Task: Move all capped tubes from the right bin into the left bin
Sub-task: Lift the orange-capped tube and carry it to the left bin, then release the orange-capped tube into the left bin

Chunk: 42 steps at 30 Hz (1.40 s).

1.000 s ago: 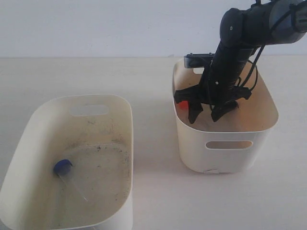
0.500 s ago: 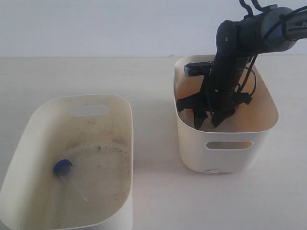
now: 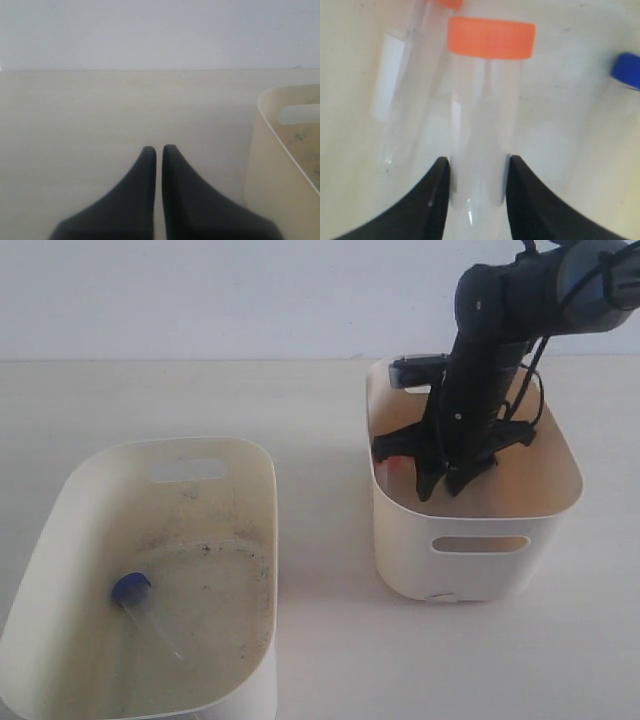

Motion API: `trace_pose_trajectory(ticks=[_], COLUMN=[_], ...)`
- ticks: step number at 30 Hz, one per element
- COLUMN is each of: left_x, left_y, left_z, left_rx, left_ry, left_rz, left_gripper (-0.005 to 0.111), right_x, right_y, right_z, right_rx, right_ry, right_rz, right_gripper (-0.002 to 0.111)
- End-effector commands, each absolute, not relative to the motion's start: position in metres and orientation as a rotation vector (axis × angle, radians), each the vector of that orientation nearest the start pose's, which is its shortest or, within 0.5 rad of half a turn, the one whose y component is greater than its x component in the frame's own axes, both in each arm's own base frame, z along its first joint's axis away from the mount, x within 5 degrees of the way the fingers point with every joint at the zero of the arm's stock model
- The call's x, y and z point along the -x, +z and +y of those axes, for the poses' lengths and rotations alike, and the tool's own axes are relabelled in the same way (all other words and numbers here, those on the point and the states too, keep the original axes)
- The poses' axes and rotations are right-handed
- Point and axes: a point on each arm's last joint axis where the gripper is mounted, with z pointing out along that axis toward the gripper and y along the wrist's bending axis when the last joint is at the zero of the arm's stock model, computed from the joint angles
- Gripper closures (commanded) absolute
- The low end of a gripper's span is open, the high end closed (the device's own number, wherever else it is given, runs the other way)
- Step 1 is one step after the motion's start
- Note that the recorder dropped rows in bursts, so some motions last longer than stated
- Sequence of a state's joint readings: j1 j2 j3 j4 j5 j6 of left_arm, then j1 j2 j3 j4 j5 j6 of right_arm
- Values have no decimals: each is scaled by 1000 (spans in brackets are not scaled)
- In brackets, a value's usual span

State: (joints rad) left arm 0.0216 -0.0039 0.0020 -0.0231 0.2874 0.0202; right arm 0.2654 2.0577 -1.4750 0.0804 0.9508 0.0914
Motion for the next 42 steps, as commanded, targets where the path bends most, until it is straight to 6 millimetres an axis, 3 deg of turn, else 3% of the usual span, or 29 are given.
trace_pose_trajectory(ticks=[1, 14, 18, 22, 32, 36, 42], left_x=[-55, -55, -55, -55, -55, -55, -55], left_y=[187, 187, 187, 187, 187, 187, 188], left_z=[1, 1, 1, 1, 1, 1, 1], left_rx=[25, 25, 25, 25, 25, 25, 25], left_ry=[5, 5, 5, 5, 5, 5, 5], left_rz=[1767, 1767, 1767, 1767, 1767, 1767, 1765], left_gripper=[103, 103, 103, 103, 103, 103, 103], right_x=[-386, -345, -327, -307, -247, -231, -221], right_y=[199, 299, 329, 351, 359, 357, 332], right_z=[107, 101, 109, 129, 231, 256, 289], right_rx=[186, 160, 157, 231, 644, 709, 770], right_ry=[67, 137, 347, 551, 708, 755, 768], right_rz=[2969, 2787, 2717, 2648, 2527, 2498, 2545], right_gripper=[108, 108, 108, 108, 108, 108, 108])
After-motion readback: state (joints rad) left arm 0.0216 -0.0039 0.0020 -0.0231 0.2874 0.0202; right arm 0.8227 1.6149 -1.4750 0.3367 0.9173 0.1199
